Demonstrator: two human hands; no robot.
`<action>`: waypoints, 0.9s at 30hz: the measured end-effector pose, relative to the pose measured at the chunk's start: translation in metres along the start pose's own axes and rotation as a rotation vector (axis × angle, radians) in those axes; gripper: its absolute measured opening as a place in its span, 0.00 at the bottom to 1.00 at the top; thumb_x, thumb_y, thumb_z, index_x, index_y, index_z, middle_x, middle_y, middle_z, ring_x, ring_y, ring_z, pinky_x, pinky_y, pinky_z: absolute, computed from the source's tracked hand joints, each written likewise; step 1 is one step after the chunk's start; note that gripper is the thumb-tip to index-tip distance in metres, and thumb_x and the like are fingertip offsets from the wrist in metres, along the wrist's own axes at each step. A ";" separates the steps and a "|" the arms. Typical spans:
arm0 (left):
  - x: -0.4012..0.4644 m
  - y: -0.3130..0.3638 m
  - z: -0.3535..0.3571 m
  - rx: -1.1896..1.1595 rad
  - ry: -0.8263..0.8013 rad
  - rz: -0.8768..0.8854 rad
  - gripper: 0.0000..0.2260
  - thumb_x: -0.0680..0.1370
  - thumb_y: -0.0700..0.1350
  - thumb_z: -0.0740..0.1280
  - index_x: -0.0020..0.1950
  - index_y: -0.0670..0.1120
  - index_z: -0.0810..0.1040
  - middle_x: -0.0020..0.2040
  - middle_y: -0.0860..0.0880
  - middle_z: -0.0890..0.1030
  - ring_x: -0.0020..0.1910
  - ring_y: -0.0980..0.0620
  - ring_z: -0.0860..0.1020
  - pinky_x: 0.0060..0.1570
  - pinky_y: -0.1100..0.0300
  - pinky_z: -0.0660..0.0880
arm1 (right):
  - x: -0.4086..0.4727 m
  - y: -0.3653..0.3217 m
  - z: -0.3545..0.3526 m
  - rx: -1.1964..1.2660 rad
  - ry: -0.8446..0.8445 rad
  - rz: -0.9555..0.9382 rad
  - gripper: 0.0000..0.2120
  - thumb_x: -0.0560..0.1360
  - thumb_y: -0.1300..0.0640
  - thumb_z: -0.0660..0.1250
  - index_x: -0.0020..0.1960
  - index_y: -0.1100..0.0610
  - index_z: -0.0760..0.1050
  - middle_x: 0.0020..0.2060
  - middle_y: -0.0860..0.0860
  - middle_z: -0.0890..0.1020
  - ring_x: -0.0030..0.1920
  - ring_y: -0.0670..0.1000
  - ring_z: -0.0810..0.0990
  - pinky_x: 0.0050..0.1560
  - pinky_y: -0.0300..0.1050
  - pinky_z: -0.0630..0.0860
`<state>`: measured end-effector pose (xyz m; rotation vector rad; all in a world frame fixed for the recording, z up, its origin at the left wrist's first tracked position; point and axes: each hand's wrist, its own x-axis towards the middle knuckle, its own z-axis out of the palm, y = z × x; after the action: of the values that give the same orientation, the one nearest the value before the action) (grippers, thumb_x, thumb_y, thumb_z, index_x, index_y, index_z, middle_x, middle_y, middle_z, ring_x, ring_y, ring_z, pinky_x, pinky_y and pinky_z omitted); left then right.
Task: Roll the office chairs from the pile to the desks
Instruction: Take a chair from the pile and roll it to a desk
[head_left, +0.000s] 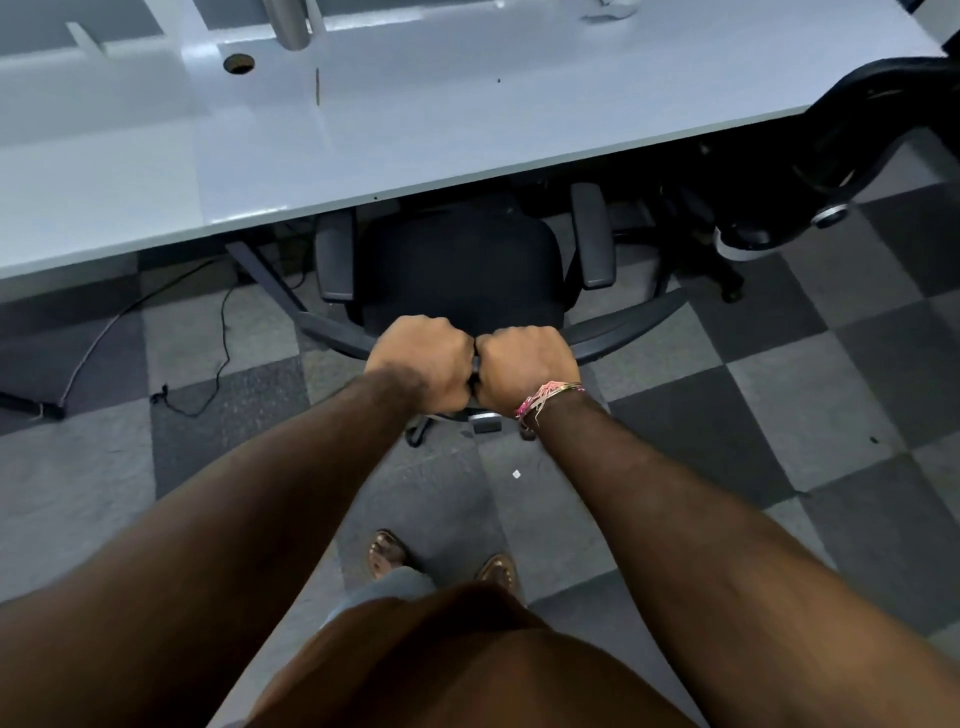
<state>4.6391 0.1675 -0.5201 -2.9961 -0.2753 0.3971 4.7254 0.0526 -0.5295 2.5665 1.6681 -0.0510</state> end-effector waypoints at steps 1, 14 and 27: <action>0.002 0.000 -0.001 0.000 -0.003 -0.010 0.12 0.77 0.56 0.63 0.36 0.53 0.70 0.31 0.54 0.69 0.31 0.51 0.71 0.35 0.56 0.73 | 0.002 0.002 0.000 -0.004 0.003 -0.009 0.10 0.75 0.48 0.61 0.45 0.51 0.78 0.41 0.50 0.83 0.40 0.56 0.82 0.35 0.47 0.66; 0.084 -0.027 -0.019 -0.052 0.011 -0.129 0.14 0.77 0.57 0.63 0.35 0.52 0.69 0.31 0.52 0.73 0.29 0.52 0.72 0.35 0.55 0.76 | 0.087 0.065 -0.005 -0.047 -0.010 -0.114 0.08 0.72 0.48 0.63 0.45 0.51 0.78 0.41 0.50 0.82 0.40 0.56 0.82 0.36 0.47 0.68; 0.186 -0.105 -0.041 -0.070 -0.004 -0.135 0.09 0.73 0.56 0.65 0.39 0.52 0.75 0.35 0.51 0.78 0.35 0.46 0.78 0.36 0.55 0.74 | 0.216 0.111 -0.014 -0.069 0.013 -0.149 0.11 0.72 0.46 0.64 0.49 0.52 0.79 0.46 0.52 0.84 0.46 0.58 0.83 0.38 0.47 0.66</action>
<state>4.8097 0.3030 -0.5137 -3.0218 -0.4992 0.3879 4.9145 0.2057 -0.5260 2.3953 1.8291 0.0143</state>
